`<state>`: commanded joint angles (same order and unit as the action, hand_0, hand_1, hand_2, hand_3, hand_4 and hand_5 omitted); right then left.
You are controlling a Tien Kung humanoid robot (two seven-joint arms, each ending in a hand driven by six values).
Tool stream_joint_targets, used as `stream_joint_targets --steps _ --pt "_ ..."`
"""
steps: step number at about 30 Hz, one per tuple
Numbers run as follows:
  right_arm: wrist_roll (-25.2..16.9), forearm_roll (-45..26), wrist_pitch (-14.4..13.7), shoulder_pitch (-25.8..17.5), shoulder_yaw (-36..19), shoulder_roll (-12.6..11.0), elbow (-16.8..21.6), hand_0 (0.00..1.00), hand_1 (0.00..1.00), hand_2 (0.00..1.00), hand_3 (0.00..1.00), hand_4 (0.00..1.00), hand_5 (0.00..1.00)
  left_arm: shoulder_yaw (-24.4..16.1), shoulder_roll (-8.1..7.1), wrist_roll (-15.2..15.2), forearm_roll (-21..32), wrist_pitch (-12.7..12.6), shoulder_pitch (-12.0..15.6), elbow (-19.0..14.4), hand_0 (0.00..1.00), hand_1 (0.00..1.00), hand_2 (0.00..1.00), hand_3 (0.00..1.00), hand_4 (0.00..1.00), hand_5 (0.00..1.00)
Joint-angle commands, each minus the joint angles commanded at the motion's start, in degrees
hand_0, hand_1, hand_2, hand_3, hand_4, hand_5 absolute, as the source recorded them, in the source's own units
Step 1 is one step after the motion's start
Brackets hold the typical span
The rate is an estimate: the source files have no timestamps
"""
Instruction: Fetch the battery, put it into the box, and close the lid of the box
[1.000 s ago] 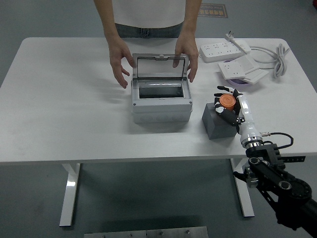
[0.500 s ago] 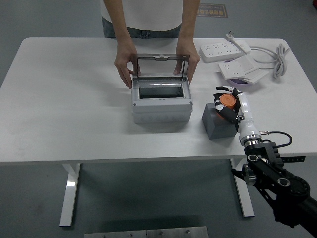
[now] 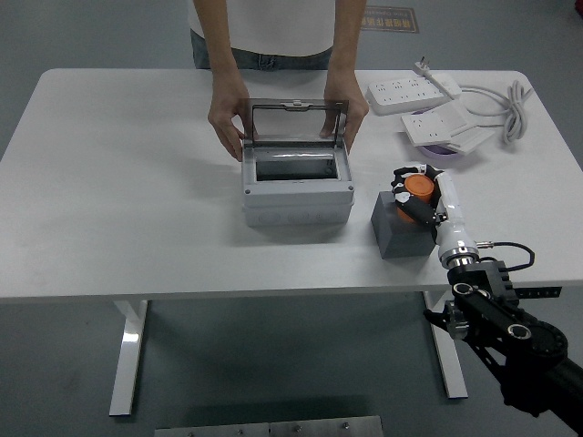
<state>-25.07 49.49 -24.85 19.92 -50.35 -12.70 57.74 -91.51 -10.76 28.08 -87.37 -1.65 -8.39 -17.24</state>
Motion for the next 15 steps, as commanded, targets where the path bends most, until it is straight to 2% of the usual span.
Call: stream_joint_targets --steps 3,4,15 --pt "-0.03 -0.07 -0.21 0.18 0.12 -0.01 -0.10 0.427 0.337 0.349 0.372 0.240 0.002 -0.14 -0.01 0.05 -0.34 0.05 0.01 -0.02 0.542 0.702 0.539 0.531 0.537 0.017" --pt "-0.03 -0.07 -0.30 0.27 0.19 -0.02 -0.13 0.390 0.309 0.352 0.371 0.208 0.002 -0.19 -0.01 0.06 -0.43 0.06 0.00 -0.02 0.541 0.702 0.540 0.531 0.536 0.018" --pt "0.34 0.37 -0.85 1.20 0.22 -0.27 0.04 0.369 0.295 0.353 0.370 0.188 0.002 -0.39 0.05 -0.06 -0.79 -0.13 -0.15 -0.04 0.540 0.702 0.541 0.531 0.534 0.020"
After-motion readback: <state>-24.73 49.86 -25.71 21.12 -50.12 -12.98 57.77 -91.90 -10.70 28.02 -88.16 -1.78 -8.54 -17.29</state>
